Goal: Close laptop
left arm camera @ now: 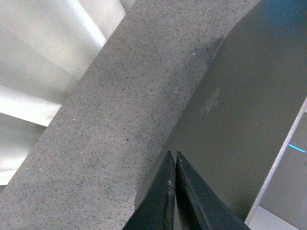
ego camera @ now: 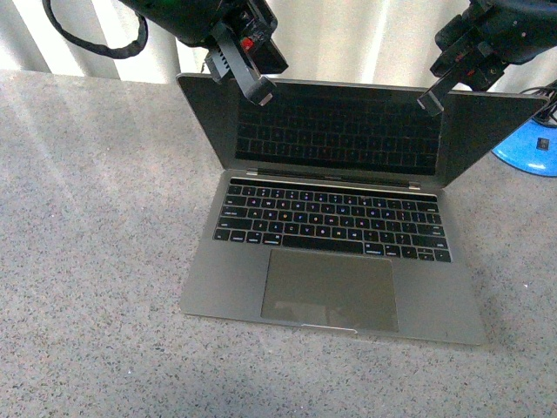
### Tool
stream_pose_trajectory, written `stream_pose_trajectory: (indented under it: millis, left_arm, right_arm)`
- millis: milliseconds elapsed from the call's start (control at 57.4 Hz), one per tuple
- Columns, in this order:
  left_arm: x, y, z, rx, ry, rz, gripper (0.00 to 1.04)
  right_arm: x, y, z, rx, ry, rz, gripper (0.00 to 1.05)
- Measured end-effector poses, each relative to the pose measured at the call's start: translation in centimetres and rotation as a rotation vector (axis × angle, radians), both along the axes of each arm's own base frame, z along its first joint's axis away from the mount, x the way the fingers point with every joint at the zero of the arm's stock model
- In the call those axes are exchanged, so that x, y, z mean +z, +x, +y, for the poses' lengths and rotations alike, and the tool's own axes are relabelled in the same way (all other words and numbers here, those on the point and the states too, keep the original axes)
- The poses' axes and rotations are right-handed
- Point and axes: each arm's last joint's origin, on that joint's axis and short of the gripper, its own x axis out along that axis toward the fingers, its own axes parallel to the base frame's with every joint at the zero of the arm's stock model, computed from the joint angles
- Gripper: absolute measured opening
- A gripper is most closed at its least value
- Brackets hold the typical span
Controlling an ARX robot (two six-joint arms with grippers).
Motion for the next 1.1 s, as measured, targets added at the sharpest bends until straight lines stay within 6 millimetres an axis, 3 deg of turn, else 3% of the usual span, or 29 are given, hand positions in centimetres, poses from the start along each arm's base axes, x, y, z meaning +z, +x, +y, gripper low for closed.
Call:
stream_pose_trajectory:
  millis: [1098]
  left_arm:
    - [-2.3, -1.6, 0.6, -0.052, 0.043, 0.082, 0.04]
  right_arm:
    - [-1.8, -1.4, 0.2, -0.015, 0.006, 0.041, 0.01]
